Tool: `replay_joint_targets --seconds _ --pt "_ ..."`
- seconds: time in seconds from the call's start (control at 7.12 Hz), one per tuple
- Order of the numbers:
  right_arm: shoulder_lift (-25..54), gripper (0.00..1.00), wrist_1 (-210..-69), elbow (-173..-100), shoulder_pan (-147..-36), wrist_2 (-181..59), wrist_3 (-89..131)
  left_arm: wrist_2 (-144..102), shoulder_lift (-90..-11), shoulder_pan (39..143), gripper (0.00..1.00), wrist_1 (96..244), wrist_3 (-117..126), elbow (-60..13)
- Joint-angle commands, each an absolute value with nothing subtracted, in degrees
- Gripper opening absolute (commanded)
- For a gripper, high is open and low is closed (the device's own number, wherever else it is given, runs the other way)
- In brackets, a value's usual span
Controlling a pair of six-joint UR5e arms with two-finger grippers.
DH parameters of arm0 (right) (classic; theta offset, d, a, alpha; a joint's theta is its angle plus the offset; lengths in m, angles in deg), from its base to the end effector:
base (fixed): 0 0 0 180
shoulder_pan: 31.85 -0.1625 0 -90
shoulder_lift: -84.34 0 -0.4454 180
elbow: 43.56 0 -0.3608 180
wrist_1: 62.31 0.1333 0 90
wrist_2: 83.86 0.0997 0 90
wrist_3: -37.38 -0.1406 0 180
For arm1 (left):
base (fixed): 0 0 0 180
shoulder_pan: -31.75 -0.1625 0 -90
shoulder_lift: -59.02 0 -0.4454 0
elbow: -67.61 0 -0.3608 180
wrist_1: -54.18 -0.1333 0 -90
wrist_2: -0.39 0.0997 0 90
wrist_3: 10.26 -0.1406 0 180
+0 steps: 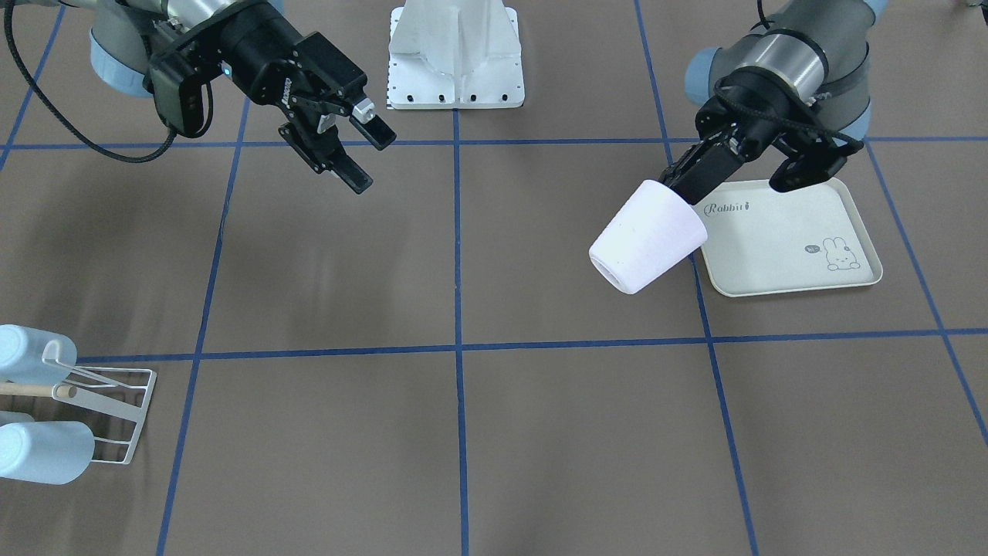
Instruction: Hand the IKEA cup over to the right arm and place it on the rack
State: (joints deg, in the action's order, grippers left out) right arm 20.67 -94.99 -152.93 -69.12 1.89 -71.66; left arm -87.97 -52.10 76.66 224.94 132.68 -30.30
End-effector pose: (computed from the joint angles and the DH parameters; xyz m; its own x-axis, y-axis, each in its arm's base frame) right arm -0.3615 -0.4557 0.1747 -0.3852 0.1157 0.9155 -0.5667 0.7534 -0.3336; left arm 0.3099 -0.5028 0.2615 -0.7229 -0.4057 -0.5593 0.2454 0.6059 -0.7567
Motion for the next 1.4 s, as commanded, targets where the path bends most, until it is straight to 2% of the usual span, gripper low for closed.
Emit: replay_joint_targets --seconds 0.0,0.28,1.26 --pt "22.28 1.00 -88.45 -149.58 -65.70 -2.82 -72.04 -78.68 -58.10 69.06 0.00 228.80 138.79 -27.93" --pt "22.20 1.00 -84.20 -148.33 -65.51 -3.09 -72.91 -73.02 -59.11 62.97 0.00 233.71 138.63 -27.75" --pt "22.20 1.00 -81.73 -148.33 -65.51 -3.27 -75.56 -72.29 -63.32 58.12 0.00 233.74 138.54 -26.09"
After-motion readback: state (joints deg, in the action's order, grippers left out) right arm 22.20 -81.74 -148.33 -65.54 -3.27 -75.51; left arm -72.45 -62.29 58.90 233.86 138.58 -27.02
